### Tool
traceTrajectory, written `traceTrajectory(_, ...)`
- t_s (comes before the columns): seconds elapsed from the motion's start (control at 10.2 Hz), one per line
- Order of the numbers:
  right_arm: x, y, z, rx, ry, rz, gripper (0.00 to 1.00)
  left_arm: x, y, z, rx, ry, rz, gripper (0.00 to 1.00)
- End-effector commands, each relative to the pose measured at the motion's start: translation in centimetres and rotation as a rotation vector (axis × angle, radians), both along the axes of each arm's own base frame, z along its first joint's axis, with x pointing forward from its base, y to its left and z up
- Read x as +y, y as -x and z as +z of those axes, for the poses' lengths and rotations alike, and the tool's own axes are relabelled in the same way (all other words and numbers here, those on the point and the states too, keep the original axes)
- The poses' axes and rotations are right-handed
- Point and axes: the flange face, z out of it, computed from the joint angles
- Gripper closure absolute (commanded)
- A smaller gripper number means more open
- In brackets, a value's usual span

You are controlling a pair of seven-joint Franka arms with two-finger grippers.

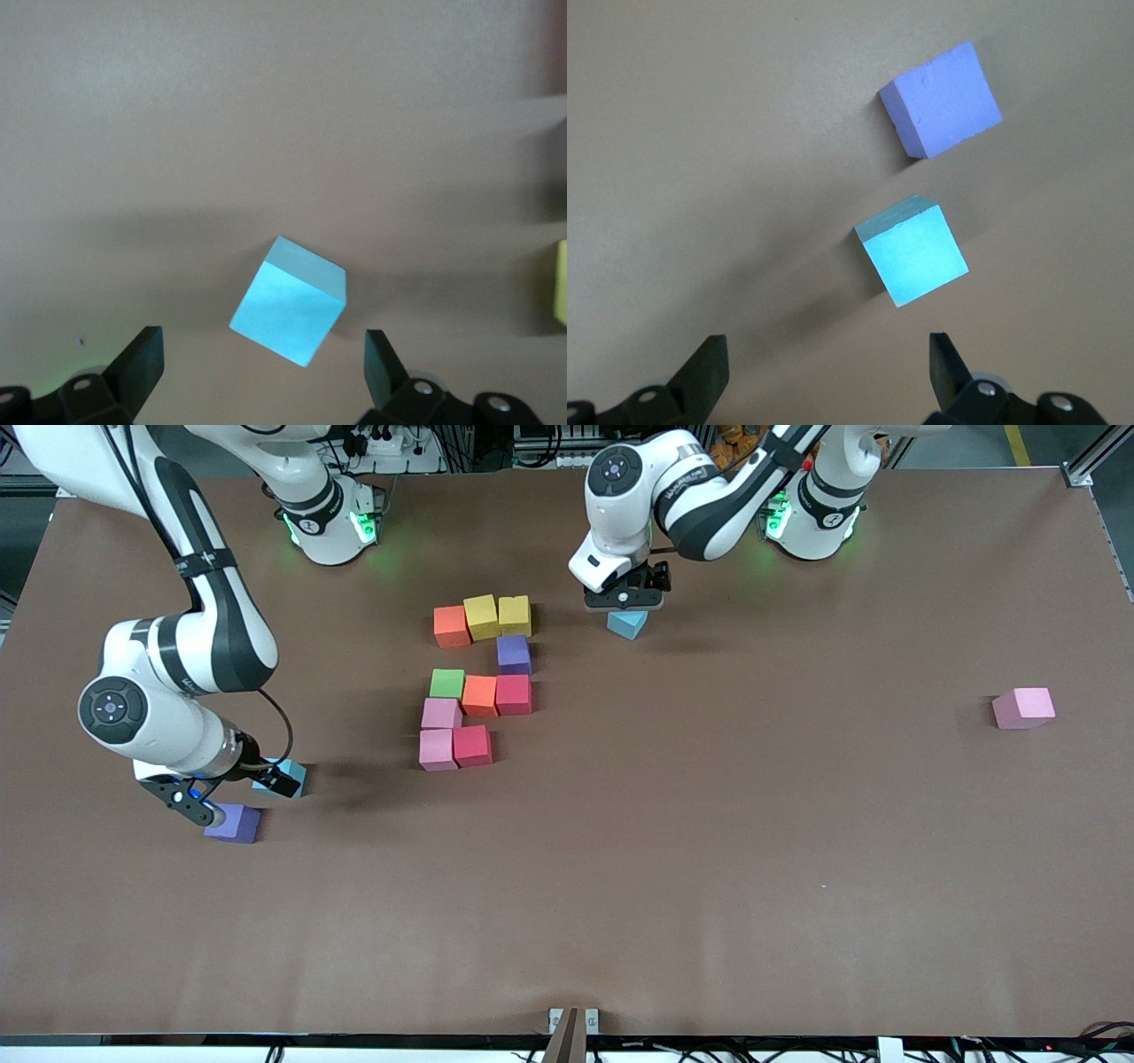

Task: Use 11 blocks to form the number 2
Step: 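Lower the open left gripper around the cyan cube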

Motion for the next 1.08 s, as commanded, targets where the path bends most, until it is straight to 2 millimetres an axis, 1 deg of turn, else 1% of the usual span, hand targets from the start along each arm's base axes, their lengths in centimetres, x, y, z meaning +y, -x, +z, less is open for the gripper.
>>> traceTrajectory(0.0, -1.7, 0.2, 2.5, 0.015, -0.057, 0.090, 0.00, -1.3, 2.2, -1.4, -0.069, -0.028, -0.192, 0.00)
traceTrajectory(0.1, -2.1, 0.0, 3.4, 0.027, -0.074, 0.127, 0.00, -1.9, 3.0, -2.0, -0.091, -0.030, -0.260, 0.00)
traceTrajectory(0.29, -2.2, -0.3, 5.5, 0.024, -0.093, 0.178, 0.00, -3.0, 4.8, -2.2, -0.120, 0.002, -0.352, 0.00)
traceTrajectory(0.39, -2.1, -0.1, 6.7, 0.006, -0.096, 0.214, 0.00, -3.2, 5.2, -2.3, -0.108, 0.010, -0.409, 0.00)
traceTrajectory(0.49, -1.9, 0.3, 8.5, -0.009, -0.102, 0.270, 0.00, -2.9, 4.7, -2.5, -0.079, 0.011, -0.493, 0.00)
traceTrajectory(0.59, -1.5, 0.8, 10.1, -0.019, -0.103, 0.318, 0.00, -2.5, 4.7, -2.7, -0.074, 0.002, -0.512, 0.00)
traceTrajectory(0.68, -1.2, 1.1, 11.3, -0.026, -0.104, 0.355, 0.00, -1.6, 3.5, -2.9, -0.060, -0.002, -0.533, 0.00)
traceTrajectory(0.78, -0.6, 1.8, 13.1, -0.046, -0.130, 0.388, 0.00, -1.0, 2.1, -2.9, -0.018, 0.018, -0.519, 0.00)
traceTrajectory(0.88, -0.7, 2.3, 14.7, -0.061, -0.144, 0.406, 0.00, -0.7, 1.5, -2.4, 0.034, 0.056, -0.525, 0.00)
traceTrajectory(0.98, -1.3, 2.8, 15.5, -0.051, -0.149, 0.438, 0.00, 0.1, 0.1, -1.8, 0.063, 0.085, -0.549, 0.00)
